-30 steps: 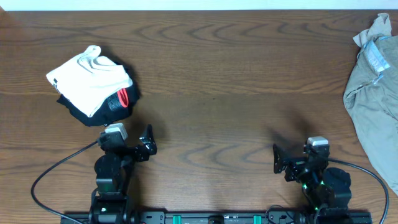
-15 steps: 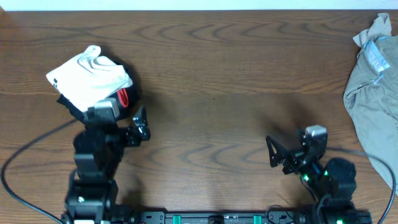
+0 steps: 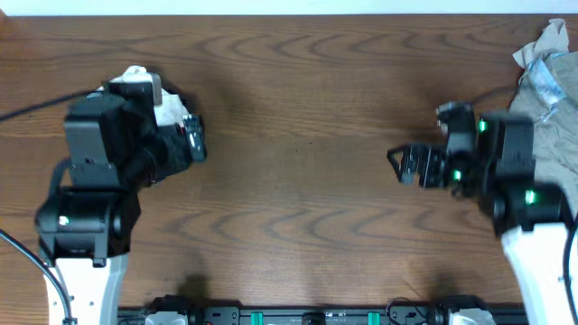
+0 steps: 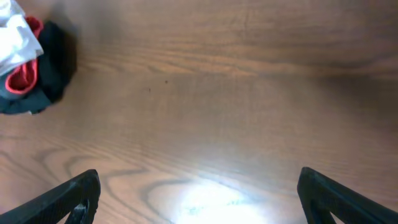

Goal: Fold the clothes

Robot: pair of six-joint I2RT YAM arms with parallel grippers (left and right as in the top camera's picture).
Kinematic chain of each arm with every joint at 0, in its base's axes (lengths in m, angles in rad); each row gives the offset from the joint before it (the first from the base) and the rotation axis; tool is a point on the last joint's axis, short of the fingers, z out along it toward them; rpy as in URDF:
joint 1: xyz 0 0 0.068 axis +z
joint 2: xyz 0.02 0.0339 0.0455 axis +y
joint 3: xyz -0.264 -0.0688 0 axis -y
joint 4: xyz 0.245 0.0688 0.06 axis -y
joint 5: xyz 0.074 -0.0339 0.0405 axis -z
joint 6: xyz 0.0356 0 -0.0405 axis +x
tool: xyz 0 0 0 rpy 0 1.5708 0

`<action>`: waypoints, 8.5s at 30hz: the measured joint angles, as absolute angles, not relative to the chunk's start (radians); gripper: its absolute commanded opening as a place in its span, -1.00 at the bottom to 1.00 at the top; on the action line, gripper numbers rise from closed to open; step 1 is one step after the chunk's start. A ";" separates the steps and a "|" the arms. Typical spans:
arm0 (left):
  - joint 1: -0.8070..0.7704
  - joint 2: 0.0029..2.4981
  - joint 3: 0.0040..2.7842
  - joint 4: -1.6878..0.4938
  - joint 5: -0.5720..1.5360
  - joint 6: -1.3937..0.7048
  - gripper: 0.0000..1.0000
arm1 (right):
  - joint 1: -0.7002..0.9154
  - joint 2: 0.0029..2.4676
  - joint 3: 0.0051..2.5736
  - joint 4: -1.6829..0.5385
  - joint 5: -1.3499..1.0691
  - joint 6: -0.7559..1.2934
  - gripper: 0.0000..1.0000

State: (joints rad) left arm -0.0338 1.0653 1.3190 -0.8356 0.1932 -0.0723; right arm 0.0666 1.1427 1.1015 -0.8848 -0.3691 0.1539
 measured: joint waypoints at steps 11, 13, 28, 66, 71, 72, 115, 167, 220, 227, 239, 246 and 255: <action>-0.034 1.096 1.344 -0.888 0.325 -0.057 0.96 | -0.030 1.380 1.361 -1.011 -0.322 0.102 0.91; -0.034 1.124 1.345 -0.934 0.364 -0.035 0.96 | -0.100 1.435 1.406 -1.022 -0.293 0.123 0.79; -0.101 1.229 1.345 -0.976 0.442 0.059 0.96 | -0.488 1.927 1.734 -0.864 -0.153 0.258 0.40; -0.101 1.229 1.345 -1.002 0.413 0.079 0.96 | -0.566 2.236 1.742 -0.521 -0.108 0.364 -0.97; -0.101 1.229 1.345 -1.006 0.412 0.079 0.96 | -0.523 2.220 1.742 -0.553 -0.242 0.347 -0.98; -0.101 1.229 1.345 -1.007 0.412 0.079 0.96 | -0.510 2.210 1.742 -0.562 -0.263 0.342 -0.98; -0.101 1.167 1.345 -1.029 0.258 0.079 0.96 | 0.015 2.012 1.751 -0.900 -0.212 0.205 0.09; -0.366 2.035 1.363 -0.856 0.271 0.048 -0.88 | -0.308 2.276 1.768 -1.066 0.075 0.293 -0.98; -0.348 1.546 1.386 -0.901 0.067 0.000 0.33 | -0.608 1.940 1.335 -1.109 0.316 0.402 -0.97; -0.348 1.546 1.386 -0.901 0.067 0.000 0.33 | -0.732 1.940 1.579 -1.211 0.177 0.360 -0.78; -0.348 1.546 1.386 -0.901 0.067 0.000 0.34 | -0.511 1.940 1.590 -1.289 -0.382 -0.007 -0.86; -0.348 1.546 1.386 -0.906 0.067 0.000 0.35 | -0.249 1.940 1.466 -1.241 -0.291 0.030 -0.97; -0.348 1.546 1.386 -0.900 0.067 0.000 0.36 | -0.152 1.940 1.249 -1.005 -0.123 0.205 -0.97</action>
State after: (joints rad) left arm -0.3477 1.5455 1.3865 -0.8997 0.0666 0.0002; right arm -0.1524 1.9400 1.2491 -1.0046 -0.1226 0.2054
